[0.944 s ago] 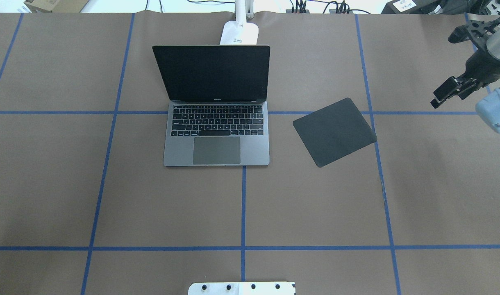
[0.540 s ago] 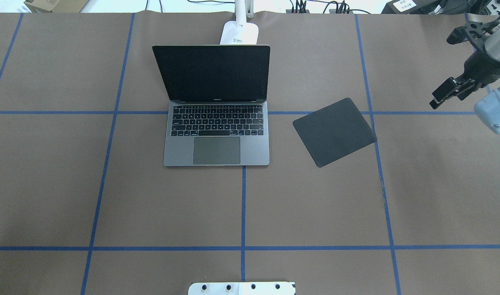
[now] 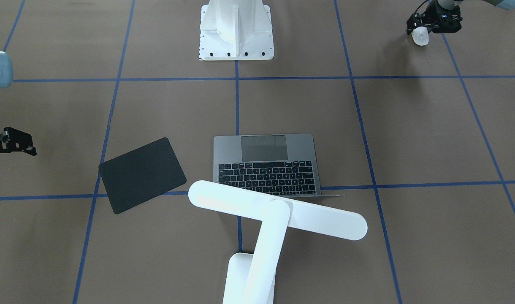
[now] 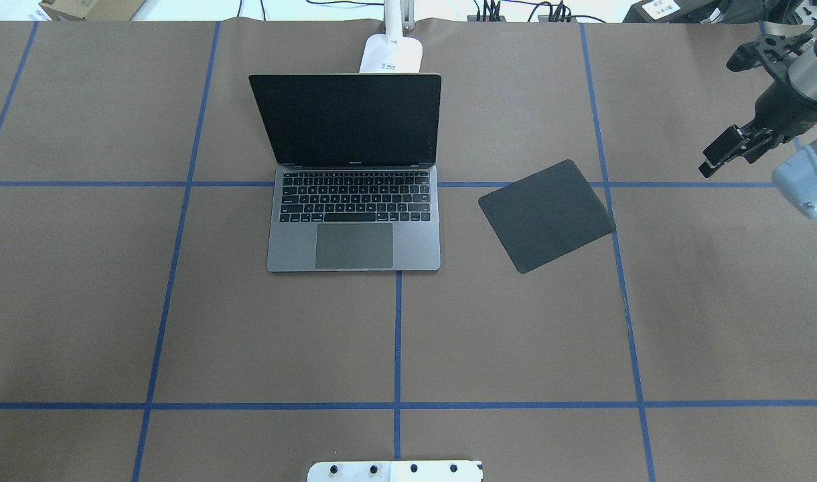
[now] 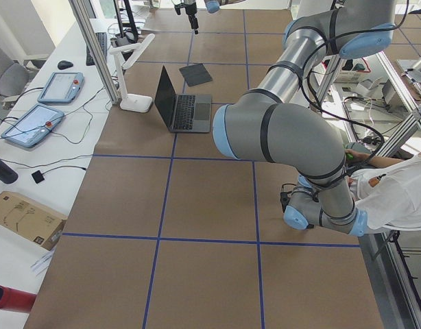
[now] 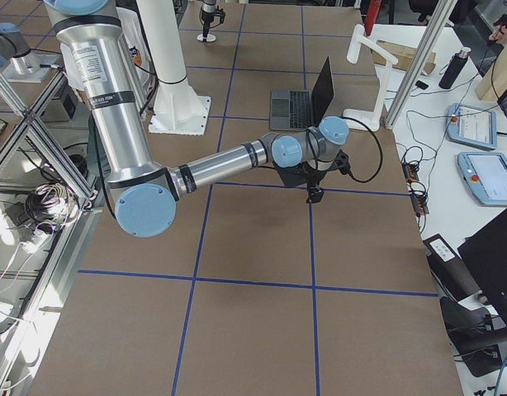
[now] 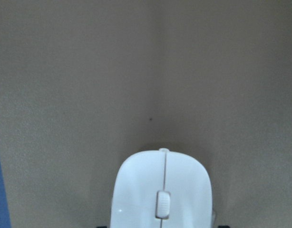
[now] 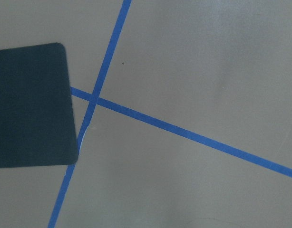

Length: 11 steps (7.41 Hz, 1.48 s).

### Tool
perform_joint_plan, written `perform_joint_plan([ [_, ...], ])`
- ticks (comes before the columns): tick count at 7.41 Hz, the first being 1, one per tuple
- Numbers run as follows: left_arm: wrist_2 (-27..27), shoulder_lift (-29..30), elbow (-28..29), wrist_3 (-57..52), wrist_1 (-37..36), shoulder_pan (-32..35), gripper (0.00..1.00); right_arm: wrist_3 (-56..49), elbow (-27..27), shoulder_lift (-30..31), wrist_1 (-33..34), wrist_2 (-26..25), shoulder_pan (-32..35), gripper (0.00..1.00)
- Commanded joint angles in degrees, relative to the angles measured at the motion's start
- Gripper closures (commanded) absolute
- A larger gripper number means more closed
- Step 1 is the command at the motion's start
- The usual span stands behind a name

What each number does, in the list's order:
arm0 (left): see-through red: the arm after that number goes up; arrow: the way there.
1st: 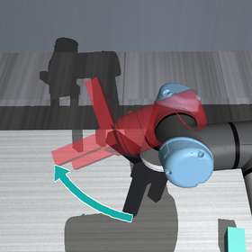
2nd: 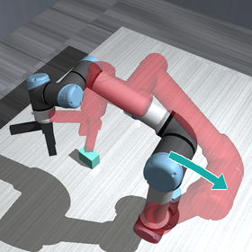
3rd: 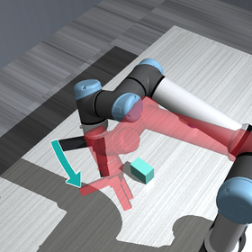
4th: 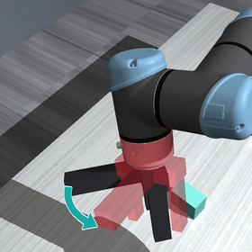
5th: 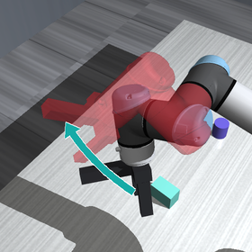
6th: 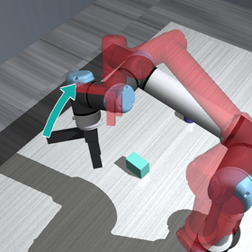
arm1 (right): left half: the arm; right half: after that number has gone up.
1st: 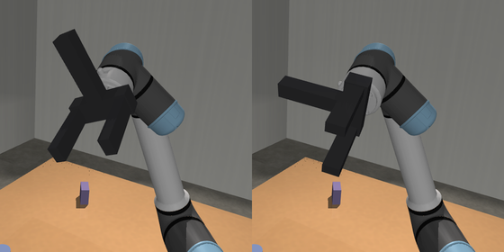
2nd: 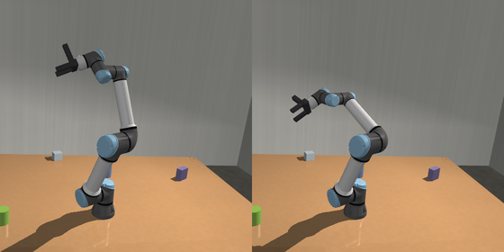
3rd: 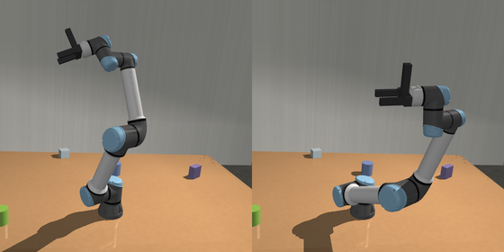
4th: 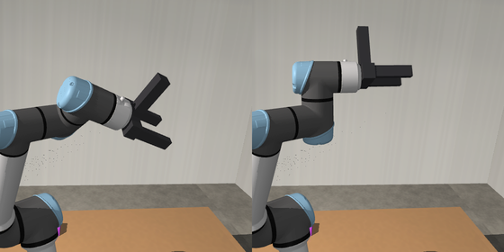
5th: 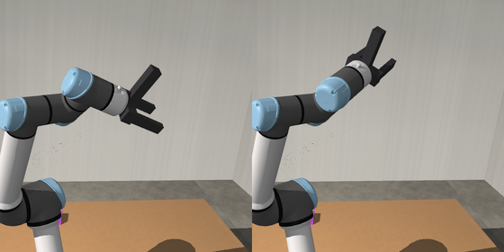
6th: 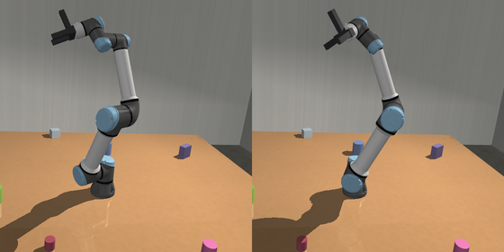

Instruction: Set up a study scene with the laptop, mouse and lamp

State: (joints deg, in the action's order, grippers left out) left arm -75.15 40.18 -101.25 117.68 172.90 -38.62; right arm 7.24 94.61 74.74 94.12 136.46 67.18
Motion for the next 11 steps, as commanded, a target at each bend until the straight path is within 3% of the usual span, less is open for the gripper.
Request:
perform_joint_plan([
  [1,0.0,-0.19,-0.09,0.0,0.16,-0.23,0.33,0.32,0.14,-0.03,0.01,0.04,-0.04,0.01],
  [5,0.09,-1.5,-1.57,-0.09,3.4,-0.14,0.38,0.67,0.14,-0.03,0.01,0.04,-0.12,0.01],
  [7,0.0,-5.0,-7.97,-0.17,3.32,0.21,0.38,0.58,-0.04,-0.03,0.01,0.12,-0.12,0.01],
  [9,-0.35,-5.37,-10.53,-0.52,3.06,1.0,0.38,0.58,-0.74,-0.03,0.01,-0.05,-1.08,0.01],
  [11,-0.61,-4.85,-13.43,-8.12,2.97,4.84,0.38,0.58,-1.44,-0.21,-0.07,-0.05,-1.53,0.01],
])
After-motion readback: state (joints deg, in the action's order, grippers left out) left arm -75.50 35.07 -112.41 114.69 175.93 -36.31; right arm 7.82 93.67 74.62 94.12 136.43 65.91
